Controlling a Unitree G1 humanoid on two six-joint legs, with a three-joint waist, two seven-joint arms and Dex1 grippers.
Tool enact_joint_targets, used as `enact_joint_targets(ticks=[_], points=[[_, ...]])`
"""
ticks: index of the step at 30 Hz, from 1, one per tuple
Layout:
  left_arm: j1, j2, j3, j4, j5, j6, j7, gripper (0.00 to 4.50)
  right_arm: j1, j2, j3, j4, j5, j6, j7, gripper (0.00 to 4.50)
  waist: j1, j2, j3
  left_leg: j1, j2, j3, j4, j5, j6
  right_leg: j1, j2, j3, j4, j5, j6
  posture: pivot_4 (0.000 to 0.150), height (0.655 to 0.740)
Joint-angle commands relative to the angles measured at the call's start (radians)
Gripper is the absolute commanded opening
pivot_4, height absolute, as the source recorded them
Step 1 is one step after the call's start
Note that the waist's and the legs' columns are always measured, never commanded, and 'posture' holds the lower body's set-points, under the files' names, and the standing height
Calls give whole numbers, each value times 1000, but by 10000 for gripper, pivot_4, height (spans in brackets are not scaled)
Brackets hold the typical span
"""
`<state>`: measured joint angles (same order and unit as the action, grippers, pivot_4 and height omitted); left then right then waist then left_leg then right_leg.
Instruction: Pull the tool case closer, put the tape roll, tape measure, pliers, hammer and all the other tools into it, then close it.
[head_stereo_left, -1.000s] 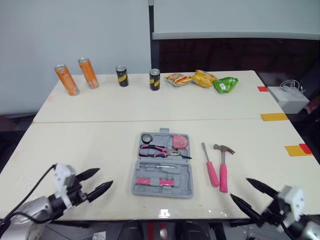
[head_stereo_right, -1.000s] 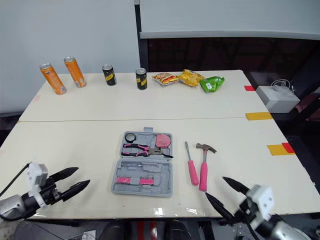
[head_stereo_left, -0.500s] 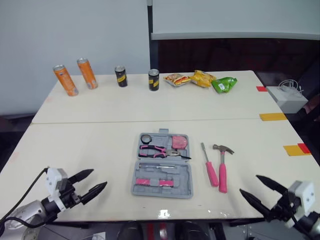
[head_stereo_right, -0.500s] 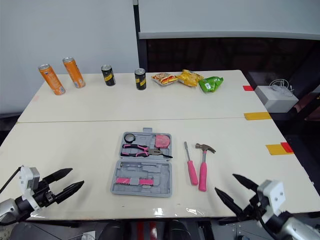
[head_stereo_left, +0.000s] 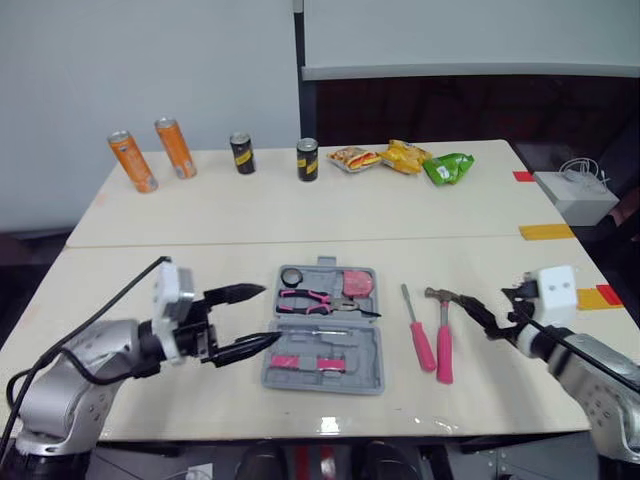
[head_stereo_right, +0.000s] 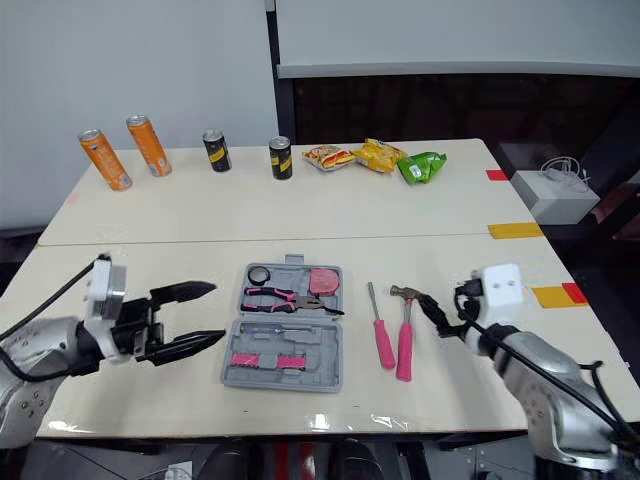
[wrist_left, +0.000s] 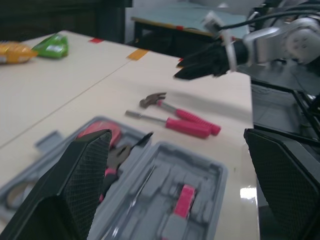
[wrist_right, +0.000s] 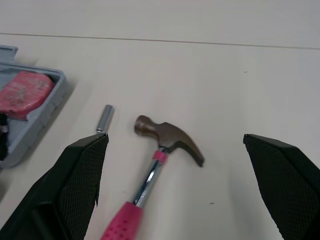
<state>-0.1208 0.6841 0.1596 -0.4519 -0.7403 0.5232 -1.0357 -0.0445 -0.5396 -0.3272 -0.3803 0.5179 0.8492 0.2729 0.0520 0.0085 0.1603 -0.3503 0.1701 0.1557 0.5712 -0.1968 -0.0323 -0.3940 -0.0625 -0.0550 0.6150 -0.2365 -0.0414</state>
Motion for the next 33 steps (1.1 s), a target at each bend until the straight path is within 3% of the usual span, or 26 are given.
enact_joint_targets(ticks=[1, 7, 14, 19, 33], points=[[-34, 24, -8, -54, -47, 46, 16, 44826, -21, 41, -7, -43, -26, 37, -88, 45000, 0, 1, 0, 0, 0, 0, 0, 0, 0, 0, 0, 0, 1, 0, 0, 1500, 7400], [-85, 49, -4, -76, -102, 98, 7, 44826, -65, 149, 36, -12, -86, 56, -210, 45000, -4, 1, 0, 0, 0, 1, 0, 0, -4, -1, 0, 1, 1, 0, 0, 1500, 7400], [-23, 65, 58, -69, -95, 55, -10, 44826, -109, 227, 74, -11, -124, 74, -263, 45000, -3, 1, 0, 1, 0, 1, 0, 0, -9, -1, 0, 2, 4, 0, 0, 1500, 7400], [54, 35, 95, -86, -73, -7, 26, 44826, -87, 231, 86, -35, -117, 121, -249, 45000, -2, 1, 0, 0, 0, 1, 0, 0, -10, -1, 0, 2, 3, 0, 0, 1500, 7400], [126, 78, 97, -79, -101, -15, -70, 44826, -120, 196, 96, 42, -139, 161, -208, 45000, -3, 1, 0, 2, 0, 2, 0, 0, -10, -1, 1, 3, 5, 0, 0, 1500, 7400]])
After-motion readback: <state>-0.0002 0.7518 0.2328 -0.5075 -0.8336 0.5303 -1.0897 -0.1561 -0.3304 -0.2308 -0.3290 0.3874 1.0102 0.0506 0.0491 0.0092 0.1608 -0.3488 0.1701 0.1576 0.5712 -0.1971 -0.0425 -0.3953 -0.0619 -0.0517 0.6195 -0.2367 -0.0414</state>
